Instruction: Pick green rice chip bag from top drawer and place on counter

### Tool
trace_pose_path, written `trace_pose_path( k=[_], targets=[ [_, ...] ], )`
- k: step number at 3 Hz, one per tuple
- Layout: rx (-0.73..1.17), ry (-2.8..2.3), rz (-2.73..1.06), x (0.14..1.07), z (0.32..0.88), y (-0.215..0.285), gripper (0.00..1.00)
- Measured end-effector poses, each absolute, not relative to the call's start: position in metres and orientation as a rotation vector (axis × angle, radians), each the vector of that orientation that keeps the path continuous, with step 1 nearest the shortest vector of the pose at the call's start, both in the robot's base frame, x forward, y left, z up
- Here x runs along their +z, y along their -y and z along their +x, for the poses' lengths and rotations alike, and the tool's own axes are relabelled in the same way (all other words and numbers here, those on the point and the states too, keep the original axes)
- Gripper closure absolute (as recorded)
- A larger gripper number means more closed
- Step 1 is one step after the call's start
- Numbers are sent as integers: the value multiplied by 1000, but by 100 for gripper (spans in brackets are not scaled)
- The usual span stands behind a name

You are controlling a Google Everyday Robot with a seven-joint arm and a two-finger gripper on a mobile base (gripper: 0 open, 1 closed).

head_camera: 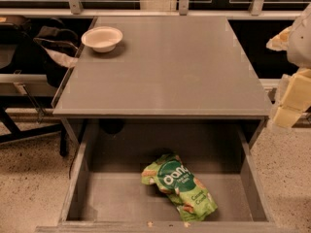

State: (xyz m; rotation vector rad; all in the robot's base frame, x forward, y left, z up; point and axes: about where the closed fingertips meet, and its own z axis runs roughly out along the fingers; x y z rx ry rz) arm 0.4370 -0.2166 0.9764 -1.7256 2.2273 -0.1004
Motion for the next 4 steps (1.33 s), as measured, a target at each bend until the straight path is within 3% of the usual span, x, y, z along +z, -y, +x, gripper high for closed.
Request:
trace_pose_path(
  k=[4],
  targets=[
    [56, -2479, -1338, 957, 423, 210, 0]
  ],
)
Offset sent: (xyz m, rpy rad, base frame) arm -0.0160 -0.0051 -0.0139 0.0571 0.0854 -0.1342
